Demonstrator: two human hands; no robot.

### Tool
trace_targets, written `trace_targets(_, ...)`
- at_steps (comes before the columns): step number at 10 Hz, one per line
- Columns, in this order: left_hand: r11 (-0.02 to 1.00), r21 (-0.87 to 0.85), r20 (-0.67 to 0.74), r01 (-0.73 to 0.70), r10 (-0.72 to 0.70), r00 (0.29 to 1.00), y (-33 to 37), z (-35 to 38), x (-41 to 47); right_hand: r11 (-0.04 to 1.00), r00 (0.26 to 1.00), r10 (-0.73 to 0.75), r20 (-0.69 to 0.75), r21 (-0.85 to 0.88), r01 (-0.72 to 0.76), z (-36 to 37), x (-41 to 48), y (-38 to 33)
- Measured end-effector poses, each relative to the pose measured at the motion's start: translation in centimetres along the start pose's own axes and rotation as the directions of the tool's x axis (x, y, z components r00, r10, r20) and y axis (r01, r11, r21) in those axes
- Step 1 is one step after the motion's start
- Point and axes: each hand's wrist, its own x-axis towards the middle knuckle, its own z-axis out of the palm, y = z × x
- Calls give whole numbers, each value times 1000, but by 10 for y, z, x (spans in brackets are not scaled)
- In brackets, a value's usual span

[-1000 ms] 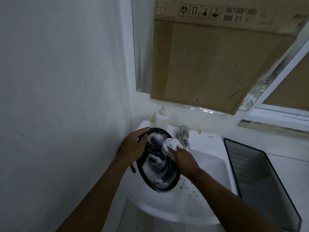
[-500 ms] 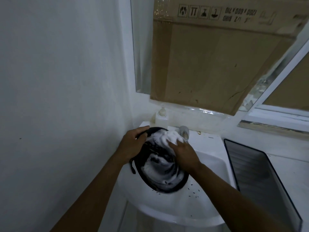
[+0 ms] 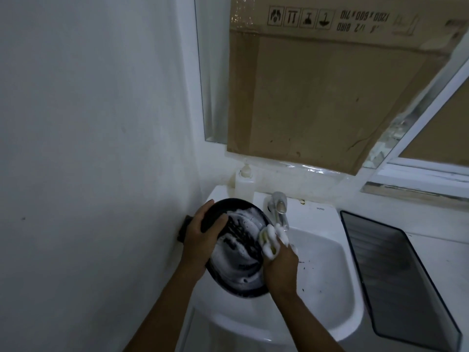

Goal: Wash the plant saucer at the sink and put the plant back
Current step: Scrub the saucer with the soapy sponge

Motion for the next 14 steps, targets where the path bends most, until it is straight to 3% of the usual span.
trace_targets(1, 995, 96, -44, 9, -5, 999, -9, -2, -3, 967, 997, 72, -13, 248, -67, 3, -2, -7)
trace_targets(2, 978, 210, 25, -10, 5, 1000, -6, -8, 5, 990, 990, -124, 63, 78, 119, -2, -3, -10)
trace_targets(3, 960, 279, 164, -24, -22, 986, 2, -8, 11, 939, 940, -340, 11, -46, 341, -19, 22, -5)
trace_targets(4, 951, 308, 204, -37, -28, 979, 11, -6, 16, 822, 822, -568, 45, -21, 569, -39, 49, -7)
trace_targets(5, 967, 254, 156, -6, -35, 987, 18, -6, 19, 802, 805, -593, 1, -81, 591, -47, 50, 1)
trace_targets(7, 960, 281, 229, 2, -69, 971, 13, 2, 16, 819, 817, -572, 75, 6, 573, -41, 51, -10)
trace_targets(8, 979, 204, 94, 11, -30, 995, 16, -2, 20, 848, 846, -528, 76, 6, 529, -47, 50, -7)
trace_targets(9, 982, 190, -48, -16, 26, 999, 9, 0, 19, 933, 928, -351, 126, -41, 358, -35, 28, 3)
trace_targets(10, 984, 177, -177, -16, 48, 983, -4, 10, 13, 982, 968, -143, 205, 155, 113, -24, -1, -10)
trace_targets(12, 986, 164, -242, -11, 51, 969, -13, 9, 11, 890, 881, -298, 368, 439, 118, -25, -17, -31)
trace_targets(13, 993, 119, -207, -1, 26, 978, -8, 2, 14, 915, 879, -296, 373, 374, 149, -31, 4, -8)
trace_targets(14, 998, 62, -170, 16, -5, 985, -4, 6, 14, 944, 946, -227, 231, 290, 155, -29, 31, -1)
